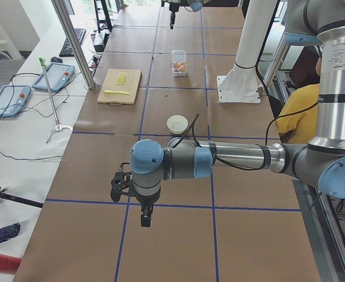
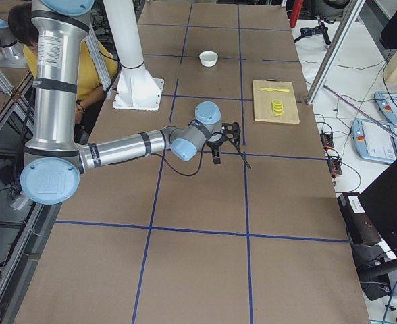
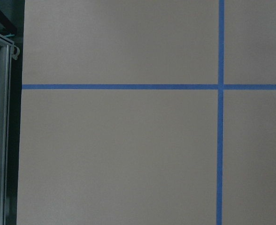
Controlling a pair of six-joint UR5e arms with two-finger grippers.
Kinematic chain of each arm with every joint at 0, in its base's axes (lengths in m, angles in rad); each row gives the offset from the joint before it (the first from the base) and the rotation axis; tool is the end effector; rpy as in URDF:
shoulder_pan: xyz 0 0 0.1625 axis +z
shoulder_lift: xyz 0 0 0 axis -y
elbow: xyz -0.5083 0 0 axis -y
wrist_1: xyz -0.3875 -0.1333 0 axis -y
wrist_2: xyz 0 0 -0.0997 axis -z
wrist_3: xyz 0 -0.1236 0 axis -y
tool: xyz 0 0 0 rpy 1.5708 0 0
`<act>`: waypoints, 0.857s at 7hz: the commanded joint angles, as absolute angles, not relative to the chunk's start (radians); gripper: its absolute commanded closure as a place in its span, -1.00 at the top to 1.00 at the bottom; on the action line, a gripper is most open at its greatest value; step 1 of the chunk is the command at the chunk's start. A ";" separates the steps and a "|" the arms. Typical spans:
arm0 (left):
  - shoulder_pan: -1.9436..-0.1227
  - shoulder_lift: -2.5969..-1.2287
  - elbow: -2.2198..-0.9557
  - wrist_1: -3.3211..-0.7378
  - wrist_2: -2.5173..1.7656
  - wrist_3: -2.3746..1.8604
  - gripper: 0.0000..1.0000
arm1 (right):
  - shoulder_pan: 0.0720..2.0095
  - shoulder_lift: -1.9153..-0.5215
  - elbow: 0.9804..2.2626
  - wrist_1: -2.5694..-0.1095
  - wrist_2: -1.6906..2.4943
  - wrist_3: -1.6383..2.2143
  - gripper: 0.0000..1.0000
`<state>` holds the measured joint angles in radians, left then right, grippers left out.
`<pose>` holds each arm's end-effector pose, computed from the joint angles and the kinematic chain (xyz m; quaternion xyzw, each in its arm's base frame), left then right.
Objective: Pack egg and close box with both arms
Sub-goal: 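Move the right gripper toward the open lid of the egg carton, then push the carton lid down over the eggs with the right gripper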
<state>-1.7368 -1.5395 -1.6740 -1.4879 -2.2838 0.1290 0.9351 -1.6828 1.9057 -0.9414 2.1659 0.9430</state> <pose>-0.1293 -0.4541 0.7373 0.0462 0.3460 -0.0193 0.9369 -0.2239 -0.4112 0.5743 0.0888 -0.4686 0.0135 0.8788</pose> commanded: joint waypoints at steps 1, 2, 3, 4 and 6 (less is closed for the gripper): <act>-1.730 -1.546 -1.677 -1.499 -2.289 0.129 1.00 | 0.682 -1.642 1.969 -0.933 1.961 1.179 0.37; -1.730 -1.549 -1.678 -1.499 -2.289 0.129 1.00 | 0.607 -1.578 1.976 -0.933 1.912 1.256 -0.65; -1.730 -1.551 -1.680 -1.499 -2.289 0.130 1.00 | 0.562 -1.503 1.971 -0.939 1.898 1.273 -1.00; -1.730 -1.554 -1.683 -1.499 -2.289 0.130 1.00 | 0.540 -1.444 1.970 -0.943 1.885 1.282 -1.00; -1.726 -1.554 -1.681 -1.499 -2.289 0.132 1.00 | 0.545 -1.370 1.971 -1.013 1.887 1.344 -1.00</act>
